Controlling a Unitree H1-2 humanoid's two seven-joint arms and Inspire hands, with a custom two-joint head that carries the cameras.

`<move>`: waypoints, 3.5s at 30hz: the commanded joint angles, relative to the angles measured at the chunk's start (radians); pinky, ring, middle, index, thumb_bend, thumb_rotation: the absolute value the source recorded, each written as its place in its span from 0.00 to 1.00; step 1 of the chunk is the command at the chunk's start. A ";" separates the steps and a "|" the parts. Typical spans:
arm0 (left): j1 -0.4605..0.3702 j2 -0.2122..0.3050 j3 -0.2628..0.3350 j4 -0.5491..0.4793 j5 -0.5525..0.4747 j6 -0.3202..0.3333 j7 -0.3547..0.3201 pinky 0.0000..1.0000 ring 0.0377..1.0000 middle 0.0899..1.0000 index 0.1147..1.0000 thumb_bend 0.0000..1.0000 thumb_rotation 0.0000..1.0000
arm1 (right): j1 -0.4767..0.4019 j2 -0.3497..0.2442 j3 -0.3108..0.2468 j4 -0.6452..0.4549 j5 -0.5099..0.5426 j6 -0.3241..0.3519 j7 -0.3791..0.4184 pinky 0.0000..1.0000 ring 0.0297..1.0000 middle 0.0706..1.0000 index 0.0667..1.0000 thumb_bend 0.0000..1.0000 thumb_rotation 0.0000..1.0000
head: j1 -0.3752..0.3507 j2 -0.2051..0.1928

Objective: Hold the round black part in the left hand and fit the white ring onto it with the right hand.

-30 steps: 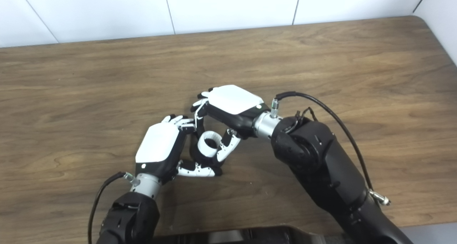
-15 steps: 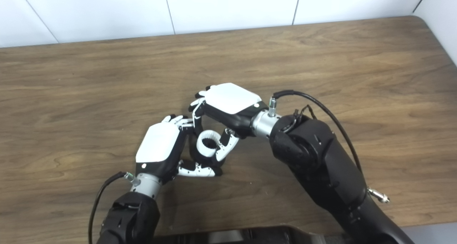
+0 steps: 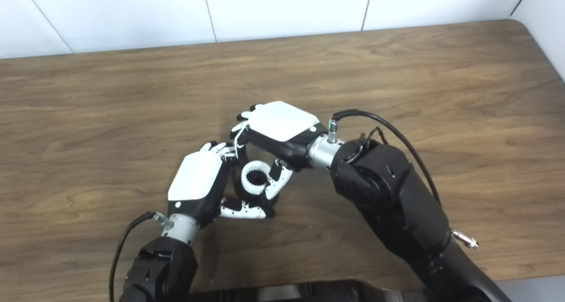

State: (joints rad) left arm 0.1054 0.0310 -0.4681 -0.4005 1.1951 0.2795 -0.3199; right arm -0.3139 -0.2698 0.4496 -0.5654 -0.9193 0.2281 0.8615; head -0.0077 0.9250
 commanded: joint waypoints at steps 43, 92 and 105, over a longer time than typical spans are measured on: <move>0.007 -0.009 -0.011 -0.003 0.001 0.000 -0.048 0.96 0.89 0.78 0.42 0.52 0.05 | 0.012 0.007 -0.039 0.032 -0.006 -0.055 -0.059 1.00 0.94 0.84 0.45 0.52 0.14 | -0.004 0.008; -0.001 -0.020 -0.009 -0.002 -0.007 0.015 -0.063 0.98 0.91 0.80 0.42 0.52 0.05 | -0.005 0.029 -0.033 -0.017 -0.013 -0.058 -0.018 1.00 0.94 0.83 0.45 0.52 0.14 | 0.000 0.017; -0.005 -0.019 -0.011 -0.003 -0.002 0.019 -0.069 0.98 0.91 0.80 0.42 0.52 0.06 | -0.003 0.032 -0.027 -0.025 -0.011 -0.058 -0.013 1.00 0.95 0.84 0.45 0.52 0.13 | -0.001 0.020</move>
State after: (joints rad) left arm 0.1002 0.0173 -0.4666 -0.4042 1.1959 0.2979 -0.3439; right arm -0.2902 -0.2521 0.4219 -0.5442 -0.9426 0.1905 0.8606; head -0.0077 0.9449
